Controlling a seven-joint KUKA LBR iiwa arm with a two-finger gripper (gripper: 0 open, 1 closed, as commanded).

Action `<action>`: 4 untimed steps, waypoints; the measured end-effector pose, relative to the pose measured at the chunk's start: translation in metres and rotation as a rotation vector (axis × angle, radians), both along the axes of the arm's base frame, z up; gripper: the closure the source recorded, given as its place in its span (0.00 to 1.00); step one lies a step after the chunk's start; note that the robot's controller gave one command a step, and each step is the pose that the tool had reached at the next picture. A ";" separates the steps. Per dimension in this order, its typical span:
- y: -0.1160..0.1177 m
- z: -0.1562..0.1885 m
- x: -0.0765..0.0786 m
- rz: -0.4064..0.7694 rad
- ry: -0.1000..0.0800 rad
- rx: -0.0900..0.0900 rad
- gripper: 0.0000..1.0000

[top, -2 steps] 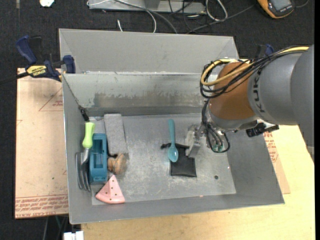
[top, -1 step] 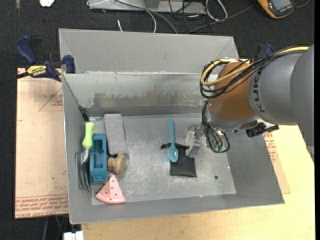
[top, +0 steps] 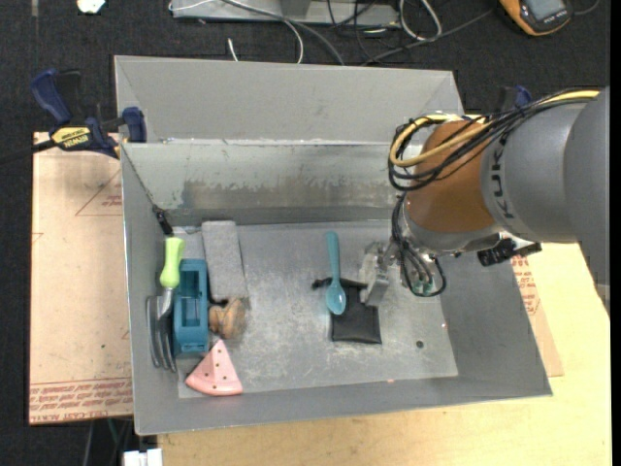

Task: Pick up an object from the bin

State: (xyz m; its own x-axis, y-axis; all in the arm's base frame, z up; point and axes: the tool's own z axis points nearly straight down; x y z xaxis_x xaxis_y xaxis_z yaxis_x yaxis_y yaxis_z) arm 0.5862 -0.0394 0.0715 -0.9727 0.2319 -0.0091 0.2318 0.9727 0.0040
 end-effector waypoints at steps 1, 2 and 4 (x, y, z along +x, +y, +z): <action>0.000 0.000 0.000 0.000 0.000 0.000 1.00; 0.000 0.000 0.000 0.000 0.000 0.000 1.00; 0.000 0.000 0.000 0.000 0.000 0.000 1.00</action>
Offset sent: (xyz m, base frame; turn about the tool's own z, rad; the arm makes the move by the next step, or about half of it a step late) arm 0.0000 0.0000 0.0000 0.0000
